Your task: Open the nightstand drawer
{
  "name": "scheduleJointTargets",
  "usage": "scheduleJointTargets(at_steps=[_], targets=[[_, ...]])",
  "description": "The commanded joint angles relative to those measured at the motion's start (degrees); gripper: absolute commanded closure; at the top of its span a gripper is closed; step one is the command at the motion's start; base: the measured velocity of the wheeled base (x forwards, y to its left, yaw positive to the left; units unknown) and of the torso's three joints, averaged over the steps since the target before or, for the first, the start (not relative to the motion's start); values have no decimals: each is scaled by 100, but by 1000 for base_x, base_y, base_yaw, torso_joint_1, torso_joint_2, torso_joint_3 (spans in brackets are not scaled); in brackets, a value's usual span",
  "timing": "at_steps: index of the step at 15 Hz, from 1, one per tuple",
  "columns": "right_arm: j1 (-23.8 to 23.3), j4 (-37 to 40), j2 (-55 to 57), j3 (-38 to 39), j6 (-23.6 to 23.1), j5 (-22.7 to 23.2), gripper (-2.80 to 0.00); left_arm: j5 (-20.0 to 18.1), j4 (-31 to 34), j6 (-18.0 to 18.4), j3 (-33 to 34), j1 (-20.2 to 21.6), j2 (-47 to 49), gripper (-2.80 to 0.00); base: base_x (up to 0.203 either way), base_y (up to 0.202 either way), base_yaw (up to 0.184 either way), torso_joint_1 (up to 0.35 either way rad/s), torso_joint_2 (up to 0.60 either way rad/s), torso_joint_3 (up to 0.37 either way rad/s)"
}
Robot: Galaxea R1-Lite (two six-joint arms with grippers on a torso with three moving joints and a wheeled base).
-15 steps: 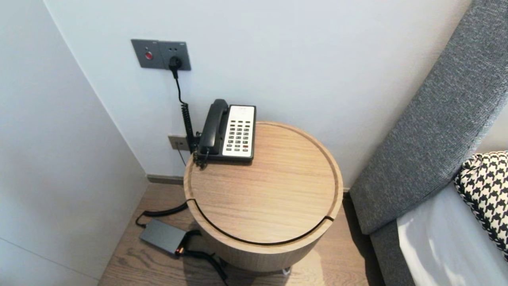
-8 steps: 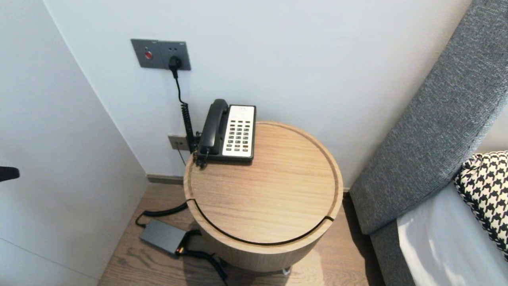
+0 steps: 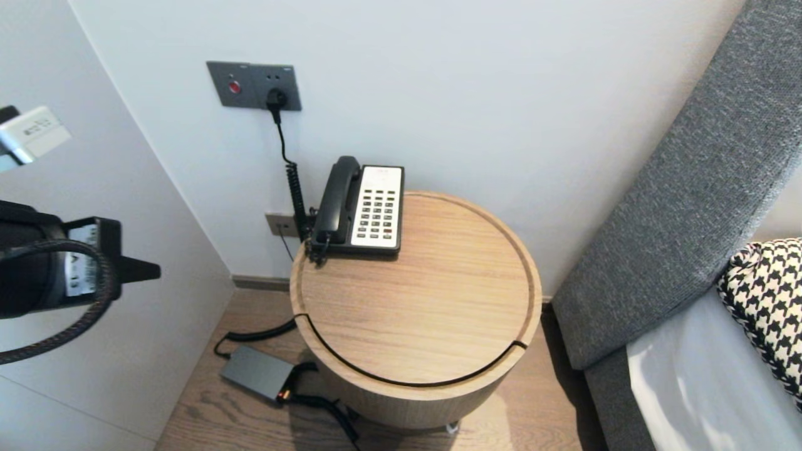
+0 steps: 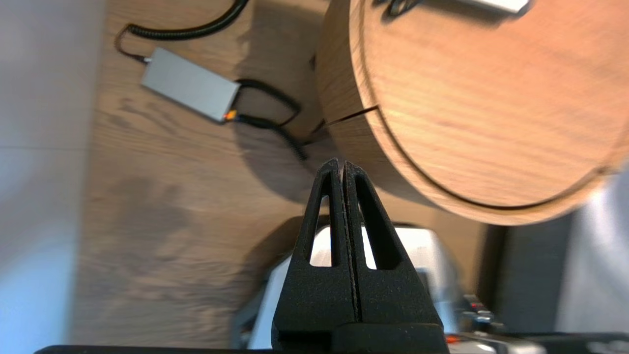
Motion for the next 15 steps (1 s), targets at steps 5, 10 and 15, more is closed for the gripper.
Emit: scheduleJointTargets(at_steps=[5,10,15], targets=[[2,-3,9,141,0,7,0,129,-887,-171,-2,-893,1838,0,0,0,0,0,0,0],[2,-3,9,141,0,0,0,-652,-1437,-169,229,-960,2299,0,0,0,0,0,0,0],[2,-3,9,141,0,0,0,-903,-1925,-286,778,-1334,2557,0,0,0,0,0,0,0]])
